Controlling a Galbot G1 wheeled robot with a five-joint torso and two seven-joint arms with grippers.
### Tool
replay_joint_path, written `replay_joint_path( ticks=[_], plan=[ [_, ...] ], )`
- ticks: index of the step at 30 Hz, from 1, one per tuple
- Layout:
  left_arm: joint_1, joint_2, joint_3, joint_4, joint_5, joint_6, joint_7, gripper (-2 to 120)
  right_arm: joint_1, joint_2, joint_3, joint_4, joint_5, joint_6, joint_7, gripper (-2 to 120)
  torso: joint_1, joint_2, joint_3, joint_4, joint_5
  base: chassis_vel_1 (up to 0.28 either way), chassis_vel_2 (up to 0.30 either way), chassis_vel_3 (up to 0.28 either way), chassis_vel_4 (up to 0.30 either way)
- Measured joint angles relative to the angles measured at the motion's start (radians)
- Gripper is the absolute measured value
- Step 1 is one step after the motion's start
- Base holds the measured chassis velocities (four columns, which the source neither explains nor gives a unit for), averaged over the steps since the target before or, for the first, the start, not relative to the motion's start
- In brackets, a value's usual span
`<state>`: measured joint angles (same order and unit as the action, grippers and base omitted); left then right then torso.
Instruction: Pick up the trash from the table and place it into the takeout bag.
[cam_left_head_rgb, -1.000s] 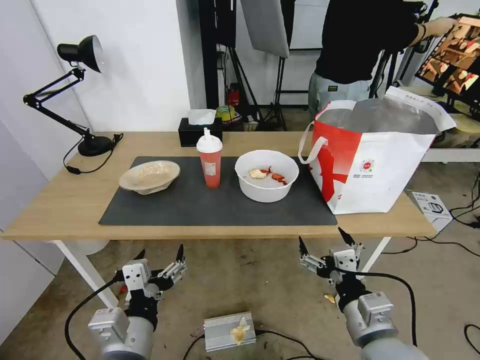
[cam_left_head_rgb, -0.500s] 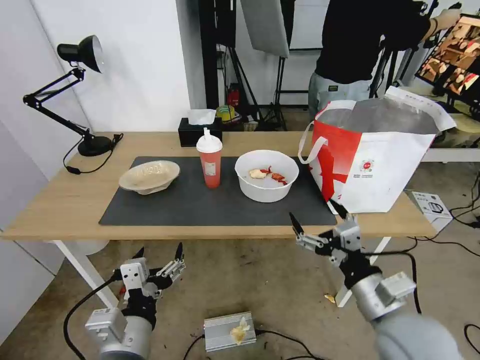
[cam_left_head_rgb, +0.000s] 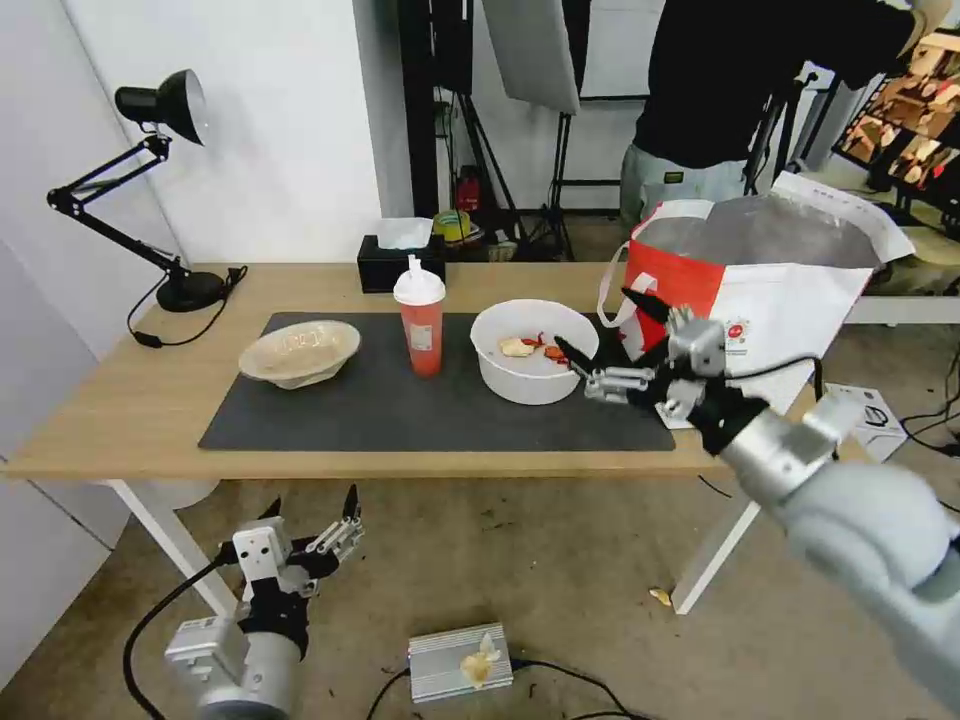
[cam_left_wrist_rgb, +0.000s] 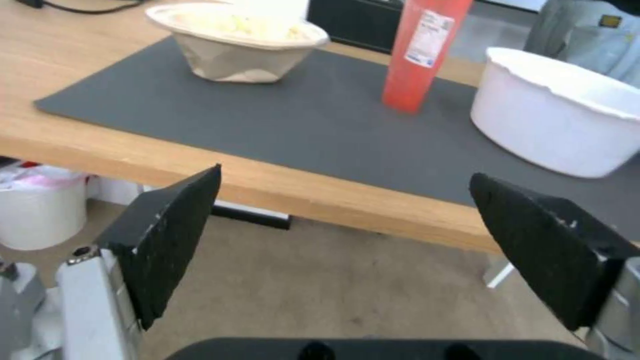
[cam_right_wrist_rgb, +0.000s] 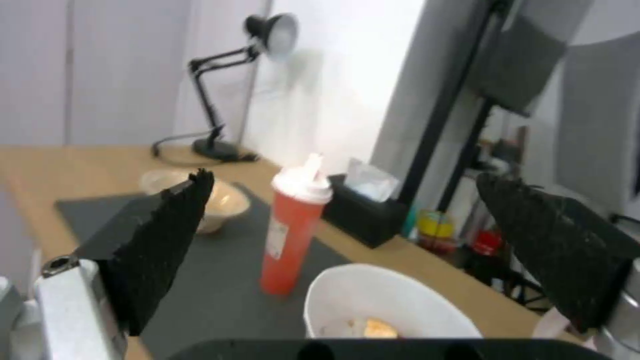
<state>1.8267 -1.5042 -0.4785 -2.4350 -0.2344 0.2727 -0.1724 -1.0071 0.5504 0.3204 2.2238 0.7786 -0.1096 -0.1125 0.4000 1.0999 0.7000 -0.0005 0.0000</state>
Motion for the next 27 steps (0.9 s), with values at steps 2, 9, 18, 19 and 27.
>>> replay_joint_path(
  ticks=[2,9,18,19,27],
  plan=[
    [0.000,0.004,-0.002,0.003,-0.005,-0.002,0.001,100,0.048,-0.015,-0.035,-0.032,0.014,-0.001,-0.041,100,0.000,0.000,0.000,0.0000,0.0000,0.000,0.000,0.000,0.000],
    [-0.001,0.003,-0.013,0.002,-0.013,-0.006,0.004,100,0.257,-0.020,-0.183,-0.159,0.034,-0.020,-0.173,100,0.000,0.000,0.000,0.0004,0.0001,0.000,0.000,0.000,0.000],
    [0.002,-0.002,-0.019,0.003,-0.014,-0.010,0.005,100,0.628,0.057,-0.447,-0.398,-0.003,-0.082,-0.463,100,0.000,0.000,0.000,0.0006,-0.0001,0.000,0.000,0.000,0.000],
    [0.002,-0.002,-0.020,0.004,-0.014,-0.011,0.005,100,0.654,0.069,-0.470,-0.423,-0.011,-0.085,-0.484,100,0.000,0.000,0.000,0.0007,0.0000,0.000,0.000,0.000,0.000],
    [0.002,-0.009,-0.021,0.007,-0.013,-0.017,0.004,100,0.790,0.138,-0.568,-0.582,-0.076,-0.090,-0.619,100,0.000,0.000,0.000,0.0006,-0.0001,0.000,0.000,0.000,0.000]
  ],
)
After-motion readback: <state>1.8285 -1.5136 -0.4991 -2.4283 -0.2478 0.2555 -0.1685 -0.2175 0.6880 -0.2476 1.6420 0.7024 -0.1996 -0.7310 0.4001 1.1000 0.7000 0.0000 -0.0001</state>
